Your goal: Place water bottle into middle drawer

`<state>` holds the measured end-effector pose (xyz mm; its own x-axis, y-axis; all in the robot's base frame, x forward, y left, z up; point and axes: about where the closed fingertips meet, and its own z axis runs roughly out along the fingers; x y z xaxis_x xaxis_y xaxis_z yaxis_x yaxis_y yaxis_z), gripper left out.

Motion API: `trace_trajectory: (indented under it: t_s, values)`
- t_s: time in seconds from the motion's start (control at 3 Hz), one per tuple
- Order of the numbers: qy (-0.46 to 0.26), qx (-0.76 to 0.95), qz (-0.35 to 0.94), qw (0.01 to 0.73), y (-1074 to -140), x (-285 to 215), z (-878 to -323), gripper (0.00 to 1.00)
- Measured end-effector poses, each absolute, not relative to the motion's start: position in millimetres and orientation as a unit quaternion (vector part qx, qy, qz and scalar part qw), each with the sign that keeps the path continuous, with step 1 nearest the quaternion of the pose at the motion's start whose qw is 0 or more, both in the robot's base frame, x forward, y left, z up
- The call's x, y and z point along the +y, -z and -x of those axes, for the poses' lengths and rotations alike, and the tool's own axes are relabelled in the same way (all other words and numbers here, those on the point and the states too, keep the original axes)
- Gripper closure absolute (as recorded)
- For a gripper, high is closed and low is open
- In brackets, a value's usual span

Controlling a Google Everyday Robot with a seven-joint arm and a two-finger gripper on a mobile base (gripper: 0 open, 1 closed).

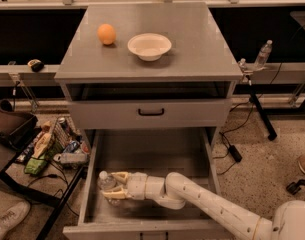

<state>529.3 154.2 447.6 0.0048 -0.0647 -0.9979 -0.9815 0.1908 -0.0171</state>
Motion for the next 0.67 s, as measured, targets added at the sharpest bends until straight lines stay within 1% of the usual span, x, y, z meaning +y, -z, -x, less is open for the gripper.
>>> trace_trajectory:
  t_s: [0.67]
  values:
    - [-0.431,0.559,0.468,0.532,-447.6,154.3,-529.2,0.34]
